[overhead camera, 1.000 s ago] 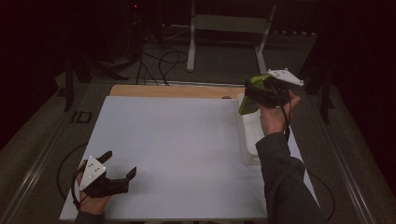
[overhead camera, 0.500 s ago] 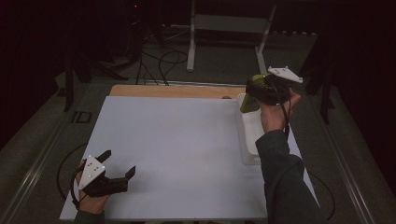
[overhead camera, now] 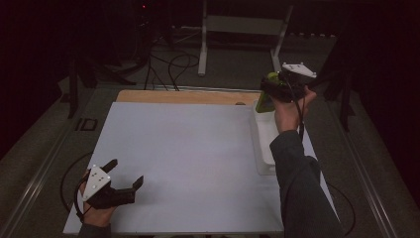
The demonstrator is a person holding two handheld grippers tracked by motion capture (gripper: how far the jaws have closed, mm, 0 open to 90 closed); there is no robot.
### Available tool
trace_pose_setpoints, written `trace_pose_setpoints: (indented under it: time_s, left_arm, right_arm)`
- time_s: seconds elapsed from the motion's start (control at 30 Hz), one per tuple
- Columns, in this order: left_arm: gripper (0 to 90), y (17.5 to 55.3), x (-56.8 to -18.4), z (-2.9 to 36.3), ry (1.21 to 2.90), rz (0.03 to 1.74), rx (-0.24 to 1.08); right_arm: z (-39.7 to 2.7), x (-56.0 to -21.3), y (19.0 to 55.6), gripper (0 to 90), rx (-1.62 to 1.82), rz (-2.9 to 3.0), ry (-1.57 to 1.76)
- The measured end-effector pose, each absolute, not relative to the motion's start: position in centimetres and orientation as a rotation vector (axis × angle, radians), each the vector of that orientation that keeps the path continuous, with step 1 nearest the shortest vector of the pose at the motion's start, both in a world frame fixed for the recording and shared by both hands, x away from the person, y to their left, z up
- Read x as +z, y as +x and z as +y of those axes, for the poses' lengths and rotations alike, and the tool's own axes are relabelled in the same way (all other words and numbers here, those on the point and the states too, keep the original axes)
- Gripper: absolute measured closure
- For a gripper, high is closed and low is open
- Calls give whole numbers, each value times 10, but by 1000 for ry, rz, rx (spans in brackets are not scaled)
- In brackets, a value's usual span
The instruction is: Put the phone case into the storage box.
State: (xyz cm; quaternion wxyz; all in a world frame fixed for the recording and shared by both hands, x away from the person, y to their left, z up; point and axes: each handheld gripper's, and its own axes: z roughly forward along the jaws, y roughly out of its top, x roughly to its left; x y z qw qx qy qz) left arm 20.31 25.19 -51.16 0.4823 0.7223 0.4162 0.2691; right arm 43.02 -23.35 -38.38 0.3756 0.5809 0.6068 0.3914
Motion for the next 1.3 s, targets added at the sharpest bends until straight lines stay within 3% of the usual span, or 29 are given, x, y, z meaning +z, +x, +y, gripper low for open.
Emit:
trace_pose_setpoints:
  time_s: [0.43,1.3]
  left_arm:
    - [0,202,-512,253,1753,1013,651]
    - [0,204,-514,253,1750,1017,640]
  right_arm:
    - [-229,-429,471,168,882,1566,1570]
    - [-233,-484,501,164,636,1660,1698]
